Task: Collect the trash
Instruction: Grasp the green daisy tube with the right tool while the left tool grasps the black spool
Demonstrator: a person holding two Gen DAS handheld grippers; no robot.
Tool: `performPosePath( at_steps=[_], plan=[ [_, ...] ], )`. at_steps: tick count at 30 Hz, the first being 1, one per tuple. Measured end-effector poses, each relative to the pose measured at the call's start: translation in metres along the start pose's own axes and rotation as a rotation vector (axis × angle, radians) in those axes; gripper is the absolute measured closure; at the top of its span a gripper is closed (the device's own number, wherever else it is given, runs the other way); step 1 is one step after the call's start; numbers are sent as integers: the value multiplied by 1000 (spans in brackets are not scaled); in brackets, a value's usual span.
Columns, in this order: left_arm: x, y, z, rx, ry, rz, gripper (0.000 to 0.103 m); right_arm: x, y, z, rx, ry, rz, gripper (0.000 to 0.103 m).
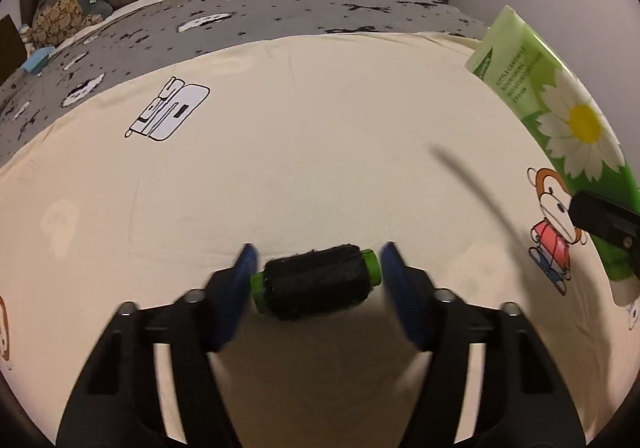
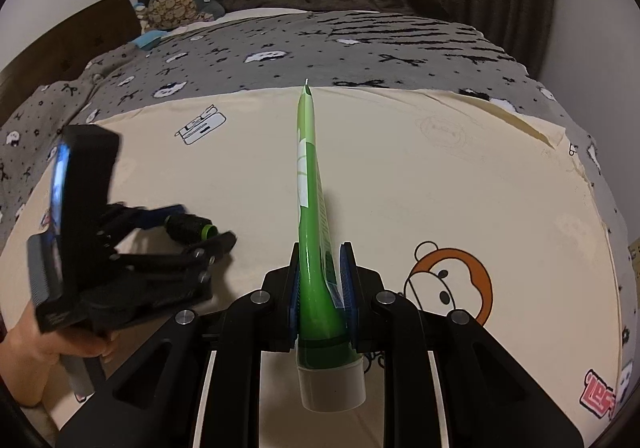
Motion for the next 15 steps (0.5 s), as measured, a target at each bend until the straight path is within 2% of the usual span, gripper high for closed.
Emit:
performPosePath(
  at_steps=[6,15],
  plan=[
    [-29,-23,-3,13,-5,12,50,-20,-17,-19,-11,11,15,84],
    [-120,-116,-2,73,7,91,50,-71,-74,-76,-59,30,50,84]
  ],
)
Point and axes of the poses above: each gripper's, at about its wrist camera, not at the fingertips, and x roughly the way its jaws point, z to its right, y to its top, the point moved 3 cm from there along x, roughly the way its jaws point, and after that the axes turned 12 degrees about -z, right-handed, at the moved point
